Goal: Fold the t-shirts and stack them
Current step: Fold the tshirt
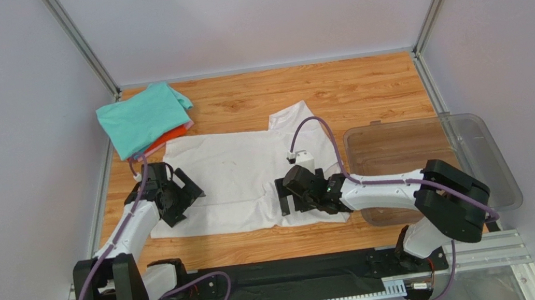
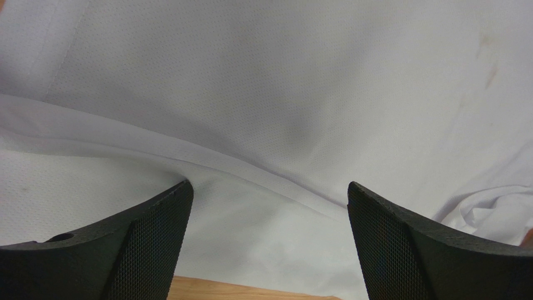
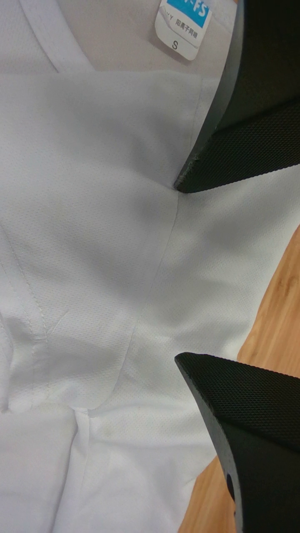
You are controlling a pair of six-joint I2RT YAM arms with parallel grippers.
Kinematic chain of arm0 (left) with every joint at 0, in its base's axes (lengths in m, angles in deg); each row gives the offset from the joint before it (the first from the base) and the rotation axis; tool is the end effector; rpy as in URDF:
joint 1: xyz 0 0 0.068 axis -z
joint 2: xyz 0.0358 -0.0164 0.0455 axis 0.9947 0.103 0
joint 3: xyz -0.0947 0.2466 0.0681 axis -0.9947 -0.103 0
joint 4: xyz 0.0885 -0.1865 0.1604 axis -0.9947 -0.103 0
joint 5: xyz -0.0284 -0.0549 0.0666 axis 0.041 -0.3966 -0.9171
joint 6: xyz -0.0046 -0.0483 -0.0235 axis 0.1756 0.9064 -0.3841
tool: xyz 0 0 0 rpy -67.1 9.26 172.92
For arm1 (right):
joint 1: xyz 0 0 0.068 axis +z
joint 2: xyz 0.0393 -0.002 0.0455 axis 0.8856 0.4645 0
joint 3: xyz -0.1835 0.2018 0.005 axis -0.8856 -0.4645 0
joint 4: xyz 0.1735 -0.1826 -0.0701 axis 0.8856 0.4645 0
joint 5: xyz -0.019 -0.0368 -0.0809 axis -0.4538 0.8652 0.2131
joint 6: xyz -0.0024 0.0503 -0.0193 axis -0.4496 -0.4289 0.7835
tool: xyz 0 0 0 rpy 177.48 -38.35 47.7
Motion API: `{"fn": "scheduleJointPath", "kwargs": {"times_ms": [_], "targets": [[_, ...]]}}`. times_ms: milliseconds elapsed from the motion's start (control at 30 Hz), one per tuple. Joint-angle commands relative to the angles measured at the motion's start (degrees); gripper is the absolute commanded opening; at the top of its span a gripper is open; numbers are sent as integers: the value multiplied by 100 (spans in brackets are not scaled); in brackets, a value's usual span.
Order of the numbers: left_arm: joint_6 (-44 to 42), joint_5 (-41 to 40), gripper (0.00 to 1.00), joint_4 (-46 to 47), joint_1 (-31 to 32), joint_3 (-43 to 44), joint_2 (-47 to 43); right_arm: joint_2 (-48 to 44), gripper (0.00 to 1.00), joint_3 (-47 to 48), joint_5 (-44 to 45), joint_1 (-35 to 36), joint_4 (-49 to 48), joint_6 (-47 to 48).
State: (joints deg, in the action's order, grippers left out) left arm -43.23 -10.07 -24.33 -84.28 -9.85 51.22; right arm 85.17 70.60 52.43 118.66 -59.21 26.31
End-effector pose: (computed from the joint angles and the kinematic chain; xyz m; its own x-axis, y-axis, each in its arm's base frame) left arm 0.1993 -0.0027 0.1657 -0.6698 -0.6860 -0.2844 -0.5757 0.7216 -0.3846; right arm 0.1619 0.2256 0.1567 -0.8240 -0.1107 -0.5557 -0.2445 0.9542 0.1725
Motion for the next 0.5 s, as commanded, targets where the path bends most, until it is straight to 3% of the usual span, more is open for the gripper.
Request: {"fn": "scheduleJointPath", "kwargs": {"times_ms": [0, 200, 467], "targets": [[189, -476, 100, -814, 1, -226, -261, -144, 100, -225, -73, 403, 523, -789], [531, -934, 100, -1395, 1, -515, -745, -425, 100, -321, 279, 904, 1007, -1237], [1076, -529, 100, -1711, 1, -736, -1571, -689, 100, -489, 464, 1204, 1201, -1440]]}}
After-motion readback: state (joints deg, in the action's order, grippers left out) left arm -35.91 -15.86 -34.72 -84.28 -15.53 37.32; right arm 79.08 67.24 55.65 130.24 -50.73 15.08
